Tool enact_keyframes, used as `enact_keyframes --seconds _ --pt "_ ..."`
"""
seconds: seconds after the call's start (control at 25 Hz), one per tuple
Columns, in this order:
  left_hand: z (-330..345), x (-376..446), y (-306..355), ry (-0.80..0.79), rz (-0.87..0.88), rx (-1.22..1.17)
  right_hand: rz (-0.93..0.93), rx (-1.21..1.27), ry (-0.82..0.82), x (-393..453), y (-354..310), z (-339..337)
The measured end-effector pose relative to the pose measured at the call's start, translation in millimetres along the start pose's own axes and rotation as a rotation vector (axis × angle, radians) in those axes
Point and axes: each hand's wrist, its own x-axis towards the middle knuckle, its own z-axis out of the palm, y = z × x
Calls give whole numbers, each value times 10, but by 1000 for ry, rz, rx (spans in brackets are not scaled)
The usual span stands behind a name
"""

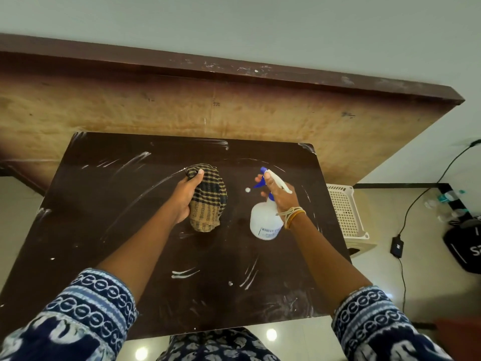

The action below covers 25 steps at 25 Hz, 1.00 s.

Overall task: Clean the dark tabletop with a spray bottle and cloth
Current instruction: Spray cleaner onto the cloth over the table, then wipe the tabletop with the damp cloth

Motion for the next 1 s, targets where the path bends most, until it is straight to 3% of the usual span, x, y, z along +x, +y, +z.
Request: enact_keyframes --seconds 0.2,0.48,0.64,0.84,0.92,1.0 --pt "93 93 -110 5 -22 17 -48 77 199 284 37 -128" --pt "92 122 -225 42 -51 21 91 40 251 297 228 -300" --pt "66 73 -236 58 -48 0 34 -84 225 201 313 -284" --pt "84 -6 -261 69 -47 -15 182 16 655 -248 459 100" --pt "122 -61 -282 57 -53 -19 256 56 498 -417 525 300" --pt "167 -112 -305 30 -87 -26 374 164 160 -506 416 454"
